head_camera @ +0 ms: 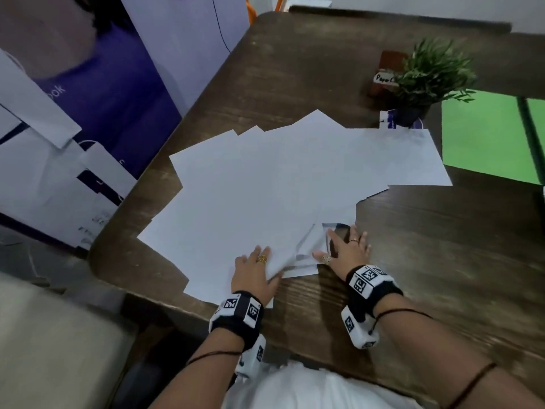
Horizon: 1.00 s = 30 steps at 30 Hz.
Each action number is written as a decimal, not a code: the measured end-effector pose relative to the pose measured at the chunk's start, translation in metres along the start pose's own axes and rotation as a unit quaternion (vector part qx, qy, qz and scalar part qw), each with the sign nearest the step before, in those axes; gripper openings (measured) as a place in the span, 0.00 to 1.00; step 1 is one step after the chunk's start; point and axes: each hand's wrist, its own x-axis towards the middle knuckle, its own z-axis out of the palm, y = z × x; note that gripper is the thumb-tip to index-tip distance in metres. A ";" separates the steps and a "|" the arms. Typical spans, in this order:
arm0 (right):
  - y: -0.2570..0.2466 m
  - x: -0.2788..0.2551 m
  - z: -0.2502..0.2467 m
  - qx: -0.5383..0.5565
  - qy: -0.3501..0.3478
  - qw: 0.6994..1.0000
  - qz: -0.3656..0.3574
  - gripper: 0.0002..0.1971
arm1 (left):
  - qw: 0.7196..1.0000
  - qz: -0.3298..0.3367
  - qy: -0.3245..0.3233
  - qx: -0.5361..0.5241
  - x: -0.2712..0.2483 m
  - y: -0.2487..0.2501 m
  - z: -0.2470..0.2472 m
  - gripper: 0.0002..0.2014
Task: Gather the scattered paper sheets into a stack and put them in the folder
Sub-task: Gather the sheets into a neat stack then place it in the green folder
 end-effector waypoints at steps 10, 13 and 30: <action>-0.020 -0.005 -0.011 0.289 0.123 0.949 -0.007 0.12 | 0.998 0.040 0.016 -0.038 0.014 0.028 -0.041 0.12; -0.025 -0.005 -0.019 0.314 0.126 0.941 0.001 0.10 | 0.997 0.041 0.031 -0.057 0.014 0.036 -0.045 0.11; -0.004 -0.033 -0.089 0.611 -0.091 0.780 -0.102 0.51 | 0.745 0.024 -0.194 -0.638 0.038 0.124 -0.081 0.38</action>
